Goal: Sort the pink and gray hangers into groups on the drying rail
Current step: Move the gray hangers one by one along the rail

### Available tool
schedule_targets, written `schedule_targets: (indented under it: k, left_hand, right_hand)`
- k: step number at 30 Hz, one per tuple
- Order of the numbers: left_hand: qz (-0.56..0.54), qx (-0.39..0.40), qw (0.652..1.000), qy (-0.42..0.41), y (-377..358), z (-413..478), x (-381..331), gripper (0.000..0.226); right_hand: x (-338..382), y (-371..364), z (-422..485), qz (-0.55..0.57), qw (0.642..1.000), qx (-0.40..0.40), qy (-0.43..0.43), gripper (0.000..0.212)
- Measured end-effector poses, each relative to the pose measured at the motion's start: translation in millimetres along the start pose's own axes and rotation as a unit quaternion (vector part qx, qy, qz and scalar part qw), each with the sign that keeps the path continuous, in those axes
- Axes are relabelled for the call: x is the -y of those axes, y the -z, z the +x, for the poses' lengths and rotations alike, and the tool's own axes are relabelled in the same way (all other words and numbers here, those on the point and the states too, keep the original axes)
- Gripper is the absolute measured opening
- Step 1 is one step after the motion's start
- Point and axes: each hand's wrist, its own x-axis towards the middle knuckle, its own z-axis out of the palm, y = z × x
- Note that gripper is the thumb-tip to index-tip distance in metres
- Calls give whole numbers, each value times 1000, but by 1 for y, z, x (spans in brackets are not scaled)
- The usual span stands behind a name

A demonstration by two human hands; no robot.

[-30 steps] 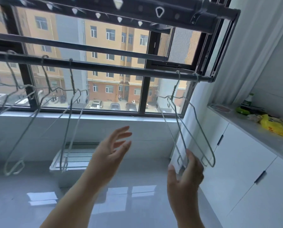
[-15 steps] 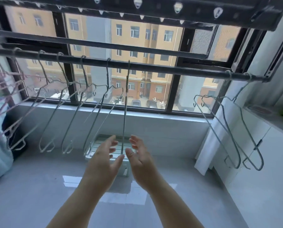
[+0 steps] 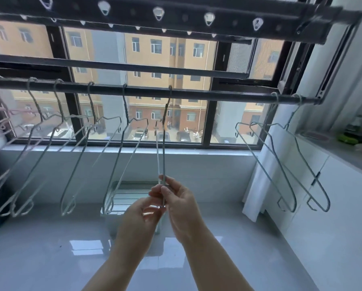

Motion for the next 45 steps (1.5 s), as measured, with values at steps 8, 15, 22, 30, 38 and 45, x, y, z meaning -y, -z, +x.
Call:
schedule_targets:
  k: [8,15,22,30,38,45]
  left_hand:
    - [-15,86,996,-34,-49,7,-13,13]
    - [-96,150,983,-46,-86,4,-25,28]
    - [-152,185,970,-40,-107,2,-32,24]
    - [-152,195,968,-40,-119,2,-33,25]
    - [-133,209,968,-50,-128,5,-40,23]
    - [-149,237,959,-42,-142,6,-47,20]
  right_hand:
    - [23,46,-14,-14,995,-92,45,27]
    - [39,79,-25,-52,985,-151,69,28]
    - [47,98,-31,-58,979,-179,82,28]
    - [54,108,-32,-72,979,-177,73,27]
    - [56,112,-32,-64,973,-209,79,27]
    - [66,124,-35,-68,967,-231,84,29]
